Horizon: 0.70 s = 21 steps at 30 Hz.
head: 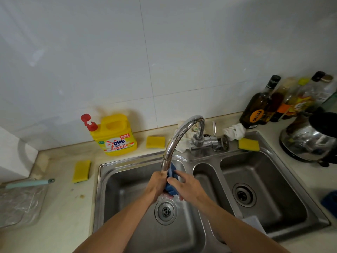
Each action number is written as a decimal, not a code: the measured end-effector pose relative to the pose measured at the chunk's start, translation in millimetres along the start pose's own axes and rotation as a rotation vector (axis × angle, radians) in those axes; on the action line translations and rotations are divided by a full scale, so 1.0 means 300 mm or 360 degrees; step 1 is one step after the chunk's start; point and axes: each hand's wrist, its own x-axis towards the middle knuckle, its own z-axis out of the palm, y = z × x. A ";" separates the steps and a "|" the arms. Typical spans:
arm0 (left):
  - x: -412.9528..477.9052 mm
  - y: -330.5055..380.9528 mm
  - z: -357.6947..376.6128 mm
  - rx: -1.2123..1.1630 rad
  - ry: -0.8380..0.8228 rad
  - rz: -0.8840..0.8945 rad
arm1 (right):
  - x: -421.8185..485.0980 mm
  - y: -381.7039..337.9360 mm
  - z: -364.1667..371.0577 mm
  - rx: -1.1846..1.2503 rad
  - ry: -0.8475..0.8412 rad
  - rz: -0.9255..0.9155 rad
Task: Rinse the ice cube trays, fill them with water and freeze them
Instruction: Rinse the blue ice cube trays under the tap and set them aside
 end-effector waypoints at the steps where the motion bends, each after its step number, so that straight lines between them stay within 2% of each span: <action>1: 0.002 0.002 -0.005 0.0027 0.0014 -0.0001 | -0.002 -0.003 -0.002 -0.0003 0.0009 0.0002; 5: 0.001 -0.005 -0.023 0.0103 0.0001 0.0053 | -0.005 -0.009 0.001 -0.0086 -0.0012 -0.0032; 13: -0.014 -0.029 -0.032 -0.0014 -0.0009 0.0057 | -0.014 -0.017 0.034 0.0007 0.0024 -0.0045; 16: 0.001 -0.065 -0.057 -0.0241 -0.0024 0.0002 | 0.014 0.002 -0.011 -0.0051 0.0089 0.0079; 18: 0.017 -0.092 -0.116 -0.0352 0.0095 -0.0069 | 0.043 0.033 -0.101 -0.0138 0.0132 0.0168; 21: 0.044 -0.114 -0.178 -0.0036 0.0248 -0.0087 | 0.044 0.100 -0.226 -0.0068 0.0160 0.0254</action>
